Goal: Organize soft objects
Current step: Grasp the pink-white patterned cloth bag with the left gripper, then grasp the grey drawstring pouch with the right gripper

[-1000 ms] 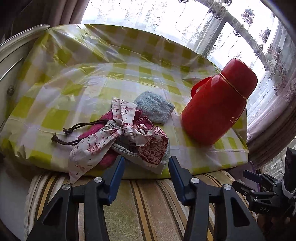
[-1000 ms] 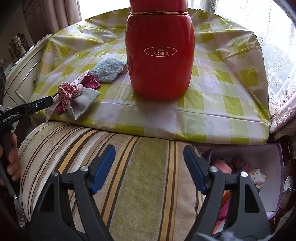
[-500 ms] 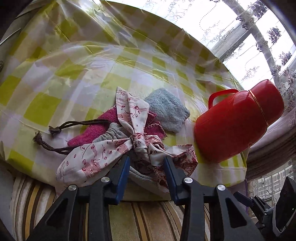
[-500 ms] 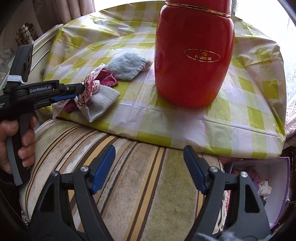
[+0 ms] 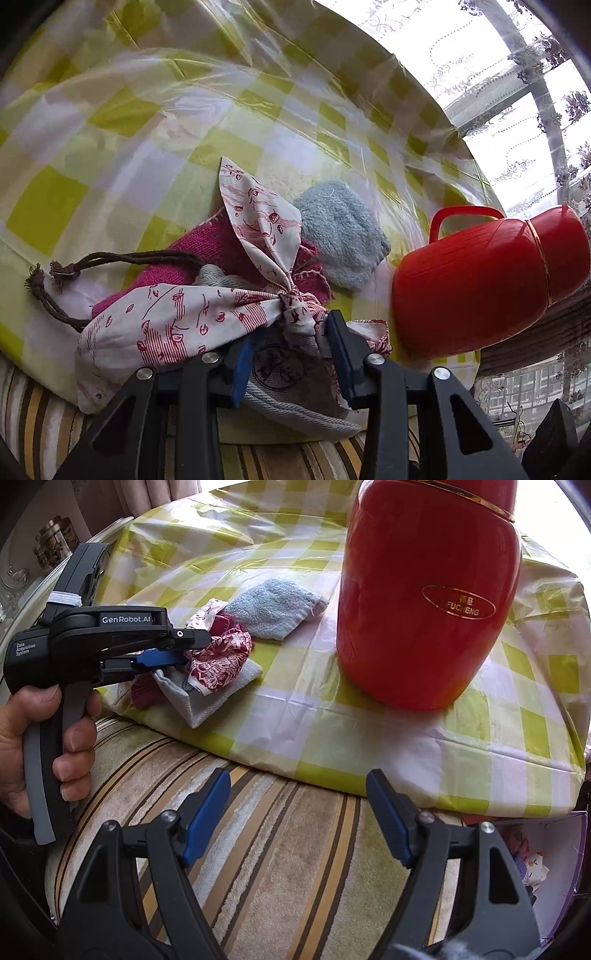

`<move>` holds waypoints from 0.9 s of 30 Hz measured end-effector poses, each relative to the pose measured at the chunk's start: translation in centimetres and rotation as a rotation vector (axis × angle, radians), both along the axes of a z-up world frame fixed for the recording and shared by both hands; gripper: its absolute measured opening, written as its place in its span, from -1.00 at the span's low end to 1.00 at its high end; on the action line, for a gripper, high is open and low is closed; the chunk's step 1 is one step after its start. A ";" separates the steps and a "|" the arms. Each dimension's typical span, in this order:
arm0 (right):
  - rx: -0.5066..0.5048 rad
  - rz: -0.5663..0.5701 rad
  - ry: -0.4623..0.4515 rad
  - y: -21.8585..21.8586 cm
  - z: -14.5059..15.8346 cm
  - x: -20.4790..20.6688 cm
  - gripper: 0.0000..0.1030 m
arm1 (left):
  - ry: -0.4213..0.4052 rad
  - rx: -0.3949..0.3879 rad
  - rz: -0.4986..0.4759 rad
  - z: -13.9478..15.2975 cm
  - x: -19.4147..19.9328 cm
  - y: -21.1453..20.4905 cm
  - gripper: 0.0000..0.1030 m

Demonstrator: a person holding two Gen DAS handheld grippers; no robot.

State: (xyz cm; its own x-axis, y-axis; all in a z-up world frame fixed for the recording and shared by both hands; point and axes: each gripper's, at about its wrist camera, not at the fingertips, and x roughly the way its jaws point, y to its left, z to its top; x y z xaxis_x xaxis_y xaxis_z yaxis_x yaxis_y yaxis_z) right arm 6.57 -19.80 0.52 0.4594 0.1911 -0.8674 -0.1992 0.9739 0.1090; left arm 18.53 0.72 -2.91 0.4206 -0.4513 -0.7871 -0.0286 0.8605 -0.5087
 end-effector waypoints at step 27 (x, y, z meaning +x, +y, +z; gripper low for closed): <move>0.044 0.287 0.000 8.9 -1.5 6.9 0.52 | -0.305 -0.114 0.281 2.8 -1.4 8.7 -0.70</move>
